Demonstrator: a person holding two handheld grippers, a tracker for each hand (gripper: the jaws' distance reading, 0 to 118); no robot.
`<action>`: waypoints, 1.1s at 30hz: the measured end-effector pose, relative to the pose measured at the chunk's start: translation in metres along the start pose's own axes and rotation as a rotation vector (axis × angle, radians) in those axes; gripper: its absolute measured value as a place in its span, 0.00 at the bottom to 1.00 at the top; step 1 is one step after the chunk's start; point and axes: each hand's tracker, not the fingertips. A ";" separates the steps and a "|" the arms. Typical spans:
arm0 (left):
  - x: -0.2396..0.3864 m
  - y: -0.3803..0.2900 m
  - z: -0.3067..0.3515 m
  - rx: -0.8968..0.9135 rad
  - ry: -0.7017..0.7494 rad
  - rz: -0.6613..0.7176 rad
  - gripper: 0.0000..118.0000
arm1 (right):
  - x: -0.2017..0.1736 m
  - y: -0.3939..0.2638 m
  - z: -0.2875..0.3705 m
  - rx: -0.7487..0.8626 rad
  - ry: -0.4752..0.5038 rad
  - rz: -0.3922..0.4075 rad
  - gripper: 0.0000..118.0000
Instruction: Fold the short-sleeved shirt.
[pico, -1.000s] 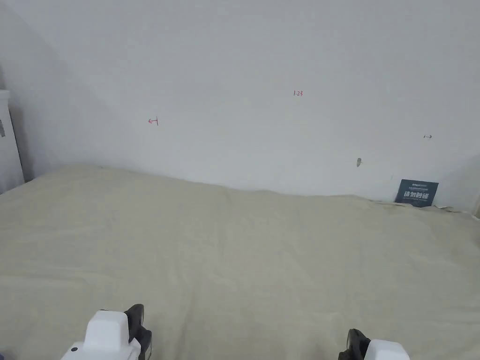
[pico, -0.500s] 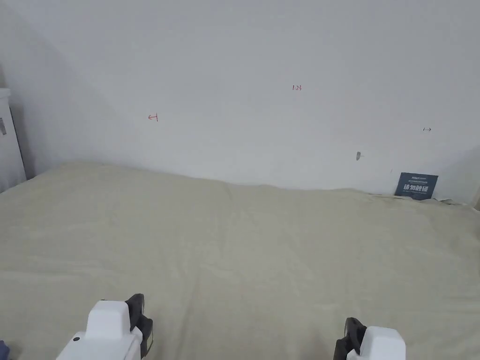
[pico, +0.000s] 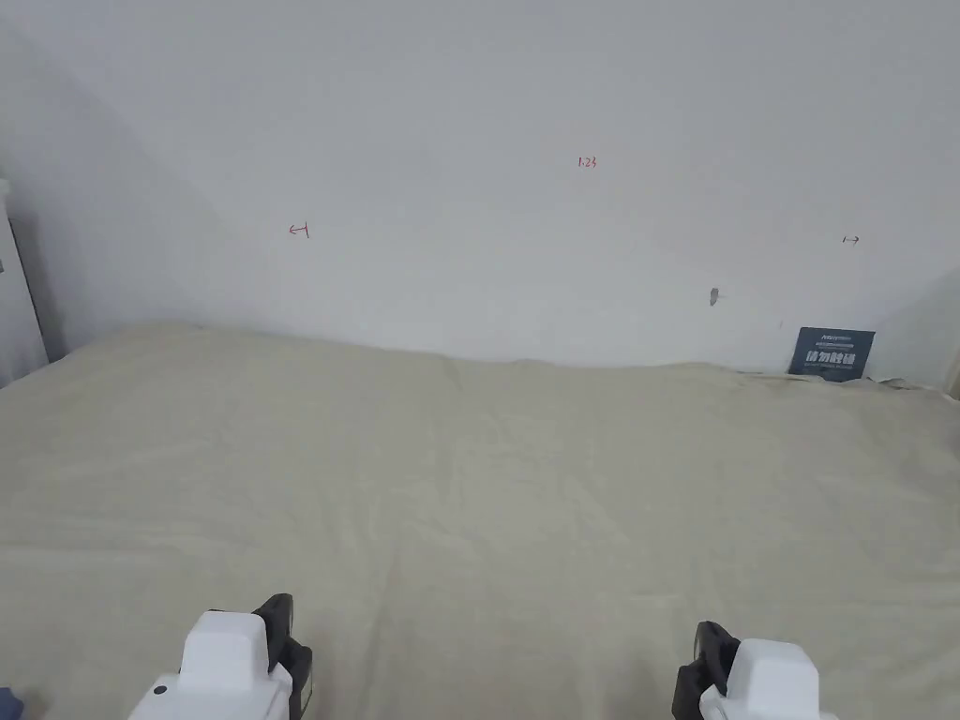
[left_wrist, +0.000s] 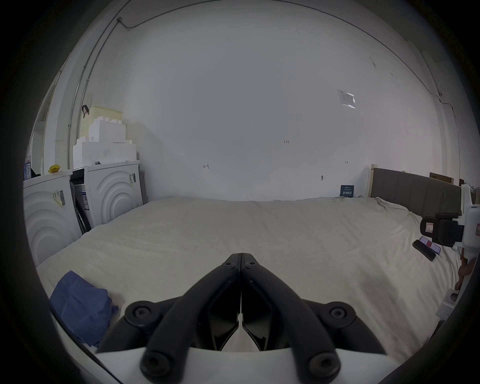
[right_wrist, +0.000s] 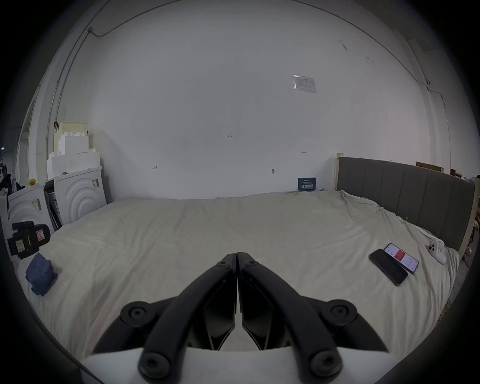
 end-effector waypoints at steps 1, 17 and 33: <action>-0.001 0.001 -0.001 0.003 -0.001 0.004 0.01 | 0.000 -0.001 0.000 -0.002 0.001 0.001 0.01; -0.003 0.002 -0.004 0.003 0.018 0.021 0.74 | -0.001 -0.002 -0.003 -0.004 0.006 0.026 0.77; -0.010 -0.013 0.001 0.027 0.125 -0.001 1.00 | 0.008 -0.017 0.001 0.073 0.006 -0.071 0.97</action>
